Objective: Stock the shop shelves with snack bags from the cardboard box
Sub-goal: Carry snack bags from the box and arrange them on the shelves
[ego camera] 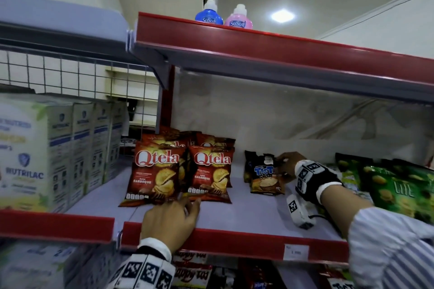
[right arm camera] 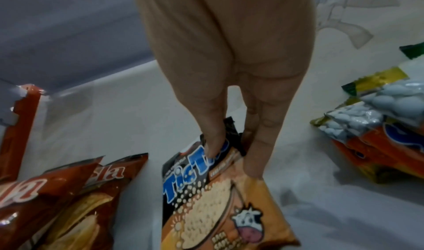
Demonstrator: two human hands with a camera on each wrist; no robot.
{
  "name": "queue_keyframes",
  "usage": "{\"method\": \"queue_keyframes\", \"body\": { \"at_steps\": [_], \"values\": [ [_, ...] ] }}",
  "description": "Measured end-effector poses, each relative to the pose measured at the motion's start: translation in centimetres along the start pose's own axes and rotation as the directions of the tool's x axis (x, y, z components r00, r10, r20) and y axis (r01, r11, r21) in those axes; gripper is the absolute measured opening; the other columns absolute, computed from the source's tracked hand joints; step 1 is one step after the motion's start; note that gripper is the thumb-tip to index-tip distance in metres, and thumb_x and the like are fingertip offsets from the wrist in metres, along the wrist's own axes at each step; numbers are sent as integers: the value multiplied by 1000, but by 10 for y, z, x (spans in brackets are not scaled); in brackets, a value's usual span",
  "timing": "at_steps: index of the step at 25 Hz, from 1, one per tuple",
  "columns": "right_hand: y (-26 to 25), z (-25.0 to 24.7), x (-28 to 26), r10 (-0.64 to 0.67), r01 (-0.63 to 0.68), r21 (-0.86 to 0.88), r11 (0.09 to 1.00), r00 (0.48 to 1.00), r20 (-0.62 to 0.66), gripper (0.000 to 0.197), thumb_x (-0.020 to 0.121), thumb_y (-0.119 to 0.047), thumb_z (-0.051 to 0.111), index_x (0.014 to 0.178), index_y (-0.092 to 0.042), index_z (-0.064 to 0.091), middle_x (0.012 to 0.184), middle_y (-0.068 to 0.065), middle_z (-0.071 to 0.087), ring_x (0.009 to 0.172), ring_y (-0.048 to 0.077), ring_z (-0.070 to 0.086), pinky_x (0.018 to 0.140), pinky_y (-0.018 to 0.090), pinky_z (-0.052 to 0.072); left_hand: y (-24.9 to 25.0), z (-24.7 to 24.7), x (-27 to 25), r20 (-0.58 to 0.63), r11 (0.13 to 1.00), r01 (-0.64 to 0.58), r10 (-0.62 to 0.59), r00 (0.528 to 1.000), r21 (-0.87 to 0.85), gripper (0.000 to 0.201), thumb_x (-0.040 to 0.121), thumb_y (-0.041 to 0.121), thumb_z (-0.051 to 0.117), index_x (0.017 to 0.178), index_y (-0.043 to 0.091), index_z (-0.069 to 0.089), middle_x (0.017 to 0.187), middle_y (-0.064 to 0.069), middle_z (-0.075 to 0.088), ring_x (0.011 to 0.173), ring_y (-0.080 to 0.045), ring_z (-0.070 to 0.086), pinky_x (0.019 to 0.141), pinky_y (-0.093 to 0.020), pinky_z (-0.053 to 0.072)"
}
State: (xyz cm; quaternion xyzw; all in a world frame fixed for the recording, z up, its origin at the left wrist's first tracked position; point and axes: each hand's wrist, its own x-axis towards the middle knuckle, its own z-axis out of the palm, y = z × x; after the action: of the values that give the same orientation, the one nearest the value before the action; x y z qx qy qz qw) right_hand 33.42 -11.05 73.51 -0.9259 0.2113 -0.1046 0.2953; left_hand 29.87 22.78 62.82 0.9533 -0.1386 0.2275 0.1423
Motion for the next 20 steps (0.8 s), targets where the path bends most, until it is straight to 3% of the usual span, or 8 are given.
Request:
{"method": "queue_keyframes", "body": {
  "at_steps": [2, 4, 6, 10, 14, 18, 20],
  "values": [
    [-1, 3, -2, 29, -30, -17, 999, 999, -17, 53, 77, -5, 73, 127, -3, 53, 122, 21, 60, 88, 27, 65, 78, 36, 58, 1, 3, -1, -4, 1000, -14, 15, 1000, 18, 48, 92, 62, 26, 95, 30, 62, 81, 2, 72, 77, -15, 67, 60, -24, 40],
    [-6, 3, -8, 63, -69, -101, 992, 996, -58, 65, 80, -12, 72, 136, -3, 41, 135, 22, 49, 112, 36, 57, 92, 43, 51, 2, 4, -2, -4, 999, -32, 32, 999, 20, 49, 92, 62, 27, 96, 30, 63, 82, 2, 72, 78, -15, 68, 59, -24, 38],
    [-13, 0, -17, 59, -67, -111, 992, 995, -79, 74, 83, -20, 70, 143, -5, 30, 142, 20, 42, 122, 37, 49, 97, 42, 47, 2, 4, -2, 5, 999, -41, 40, 999, 11, 49, 92, 61, 27, 99, 30, 64, 84, 1, 72, 79, -16, 67, 60, -24, 38],
    [-27, -9, -52, -126, 133, 11, 991, 962, -244, 61, 85, -17, 66, 140, -21, 39, 121, 19, 57, 98, 27, 58, 78, 25, 45, 2, 4, -1, 24, 999, -50, 51, 998, -13, 48, 92, 61, 27, 99, 32, 64, 82, 1, 72, 78, -19, 67, 58, -25, 37],
    [-35, -11, -98, -221, 322, 207, 924, 890, -400, 25, 87, -17, 64, 109, -25, 57, 90, 3, 63, 70, 10, 57, 54, 16, 41, 3, 2, 0, 91, 998, -18, 24, 996, -64, 46, 92, 62, 26, 98, 36, 64, 88, 1, 72, 82, -22, 66, 63, -26, 43],
    [-24, 0, -141, -346, 513, 207, 833, 775, -528, 12, 86, -9, 59, 93, -17, 61, 69, -4, 60, 63, 9, 55, 58, 14, 41, 5, -6, -2, 176, 992, 44, -22, 984, -118, 38, 94, 55, 32, 97, 35, 65, 98, -4, 71, 88, -26, 65, 72, -29, 48],
    [-6, 6, -163, -412, 581, 192, 791, 738, -535, 9, 86, -8, 60, 92, -14, 62, 70, -6, 58, 63, 8, 55, 59, 12, 41, 11, -10, -6, 181, 983, 84, -53, 982, -164, 32, 95, 45, 38, 103, 28, 63, 98, -11, 70, 89, -30, 65, 72, -33, 49]
  ]
}}
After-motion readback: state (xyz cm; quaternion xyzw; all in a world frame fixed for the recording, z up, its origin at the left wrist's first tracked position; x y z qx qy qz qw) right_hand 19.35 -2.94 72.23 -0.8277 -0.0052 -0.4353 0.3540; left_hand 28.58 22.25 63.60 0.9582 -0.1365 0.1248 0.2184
